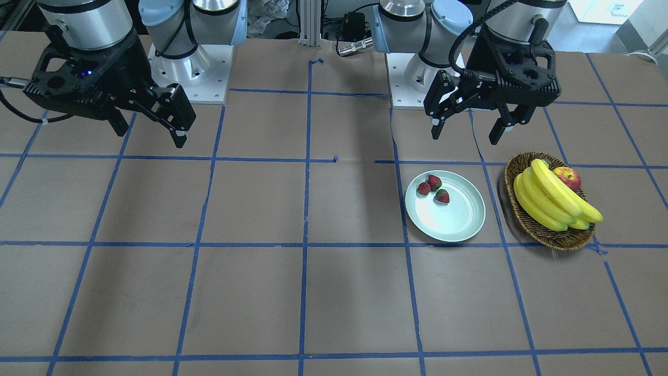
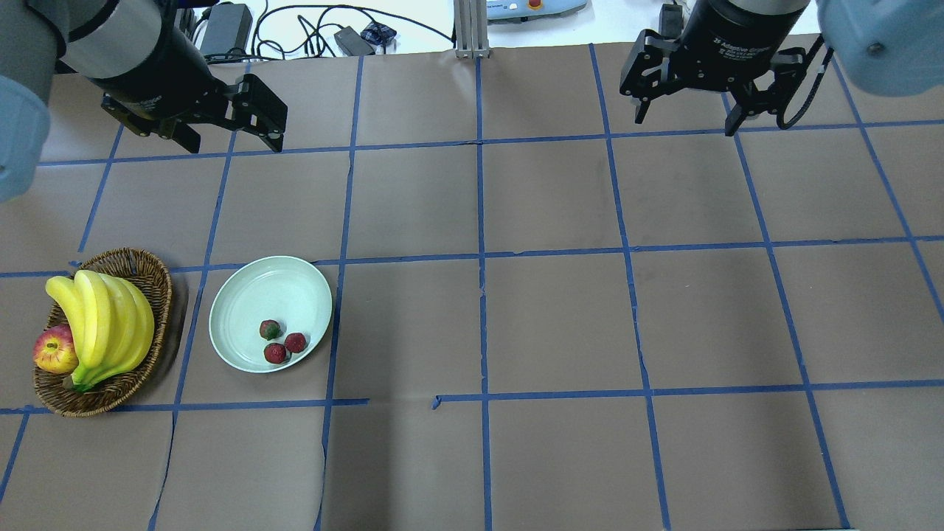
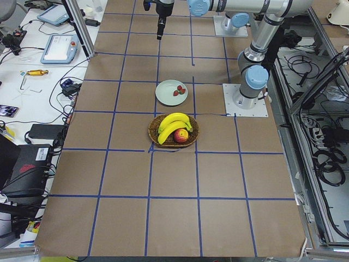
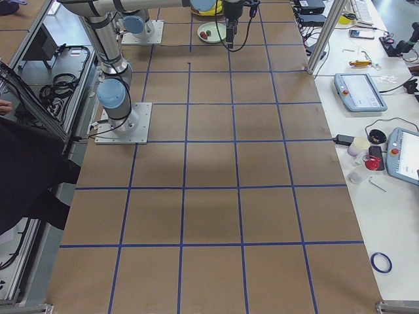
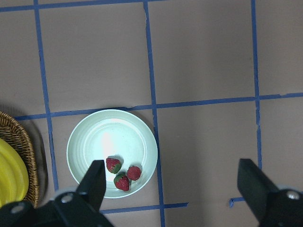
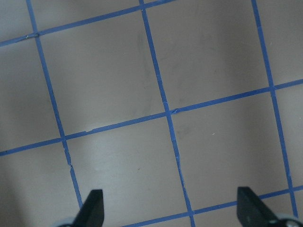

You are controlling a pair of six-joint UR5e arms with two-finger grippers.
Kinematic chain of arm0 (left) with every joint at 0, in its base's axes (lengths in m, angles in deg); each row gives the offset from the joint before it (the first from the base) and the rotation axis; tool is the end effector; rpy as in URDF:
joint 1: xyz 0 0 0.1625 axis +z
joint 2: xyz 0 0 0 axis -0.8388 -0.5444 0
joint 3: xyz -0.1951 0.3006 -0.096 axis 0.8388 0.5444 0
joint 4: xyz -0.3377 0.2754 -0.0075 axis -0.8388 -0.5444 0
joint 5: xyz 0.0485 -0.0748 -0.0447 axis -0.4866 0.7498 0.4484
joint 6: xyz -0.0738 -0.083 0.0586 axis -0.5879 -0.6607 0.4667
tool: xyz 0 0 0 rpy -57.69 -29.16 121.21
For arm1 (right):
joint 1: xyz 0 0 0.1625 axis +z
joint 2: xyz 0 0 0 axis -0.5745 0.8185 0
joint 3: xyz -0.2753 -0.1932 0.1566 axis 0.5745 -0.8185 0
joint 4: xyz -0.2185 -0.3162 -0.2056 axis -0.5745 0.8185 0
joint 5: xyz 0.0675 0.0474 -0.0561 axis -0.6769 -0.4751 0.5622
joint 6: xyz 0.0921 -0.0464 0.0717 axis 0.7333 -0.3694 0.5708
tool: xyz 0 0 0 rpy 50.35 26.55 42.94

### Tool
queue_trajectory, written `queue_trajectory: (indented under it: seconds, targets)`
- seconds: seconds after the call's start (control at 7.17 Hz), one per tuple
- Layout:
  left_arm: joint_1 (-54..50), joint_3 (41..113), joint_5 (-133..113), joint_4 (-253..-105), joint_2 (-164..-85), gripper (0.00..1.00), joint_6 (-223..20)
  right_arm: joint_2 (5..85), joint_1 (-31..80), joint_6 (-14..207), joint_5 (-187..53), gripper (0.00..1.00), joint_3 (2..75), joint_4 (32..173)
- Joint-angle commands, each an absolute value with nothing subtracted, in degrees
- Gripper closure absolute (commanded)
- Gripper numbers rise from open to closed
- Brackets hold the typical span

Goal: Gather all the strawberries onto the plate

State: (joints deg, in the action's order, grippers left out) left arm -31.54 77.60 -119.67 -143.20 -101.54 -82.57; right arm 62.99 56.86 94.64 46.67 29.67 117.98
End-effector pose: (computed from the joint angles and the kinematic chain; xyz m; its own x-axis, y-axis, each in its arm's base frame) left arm -0.1243 -0.5176 0.4424 -0.9982 0.0573 0.0160 0.0531 0.9797 -0.1931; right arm 0.1506 -0.5340 0.4441 -0.9745 0.2233 -0.0193 0.2242 0.9700 -0.0941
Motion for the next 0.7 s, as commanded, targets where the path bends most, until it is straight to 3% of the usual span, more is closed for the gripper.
queue_trajectory:
  seconds: [0.0,0.56]
  targets:
    - [-31.6,77.7,-120.6,-143.5,-101.5,0.00,-83.1,62.9,56.9,94.1,46.9,0.00,29.4,118.5]
    - [-31.8,78.1,-120.6,-143.7,-101.2,0.00,-83.5,63.2,57.1,92.1,47.0,0.00,29.5,117.8]
